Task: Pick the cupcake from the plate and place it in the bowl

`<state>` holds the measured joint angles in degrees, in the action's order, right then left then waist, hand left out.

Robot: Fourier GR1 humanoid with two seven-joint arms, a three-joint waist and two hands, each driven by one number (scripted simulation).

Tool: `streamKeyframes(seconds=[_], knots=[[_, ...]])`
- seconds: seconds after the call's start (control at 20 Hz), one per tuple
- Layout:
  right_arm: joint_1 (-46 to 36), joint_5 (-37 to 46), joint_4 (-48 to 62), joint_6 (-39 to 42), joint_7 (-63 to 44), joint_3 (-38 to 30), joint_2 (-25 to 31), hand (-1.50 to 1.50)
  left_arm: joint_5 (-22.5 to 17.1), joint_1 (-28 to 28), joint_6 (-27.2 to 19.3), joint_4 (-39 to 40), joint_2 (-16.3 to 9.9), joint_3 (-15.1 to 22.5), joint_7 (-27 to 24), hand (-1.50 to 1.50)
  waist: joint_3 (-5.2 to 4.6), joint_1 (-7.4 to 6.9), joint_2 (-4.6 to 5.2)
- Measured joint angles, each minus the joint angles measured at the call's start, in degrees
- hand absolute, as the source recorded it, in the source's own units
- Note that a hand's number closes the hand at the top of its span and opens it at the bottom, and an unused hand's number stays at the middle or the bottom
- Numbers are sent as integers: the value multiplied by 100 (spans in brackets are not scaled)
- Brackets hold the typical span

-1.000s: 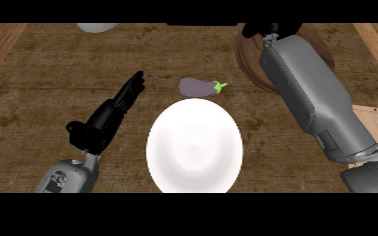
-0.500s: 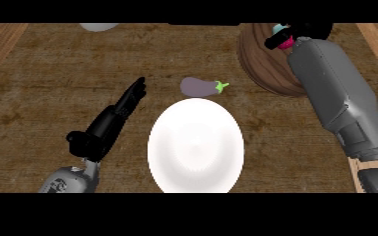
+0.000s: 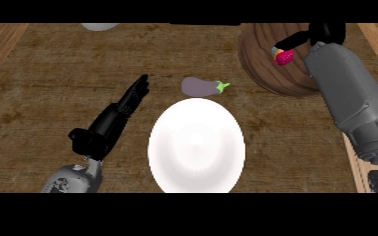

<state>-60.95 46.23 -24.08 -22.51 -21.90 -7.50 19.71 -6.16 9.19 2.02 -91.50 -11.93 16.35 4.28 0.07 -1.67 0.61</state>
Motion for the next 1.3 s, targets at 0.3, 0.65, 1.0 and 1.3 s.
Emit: streamKeyframes(seconds=[0.3,0.65,1.0,1.3], knots=[[78,-428,-261,-876,217,-571,177,-150,20,-24,36,51,-3,-87,-14,0,-2,68,-22],[725,-1171,-1004,-976,441,-1195,541,-150,10,-197,111,77,-17,-219,-111,0,-7,195,-75],[2097,-1999,-2419,-617,783,-1730,938,-150,50,-424,77,-101,-9,-298,-83,0,-10,324,-119],[3670,-2912,-3717,174,1207,-2231,1100,-150,101,-445,183,36,9,-352,-232,0,-9,331,-105]])
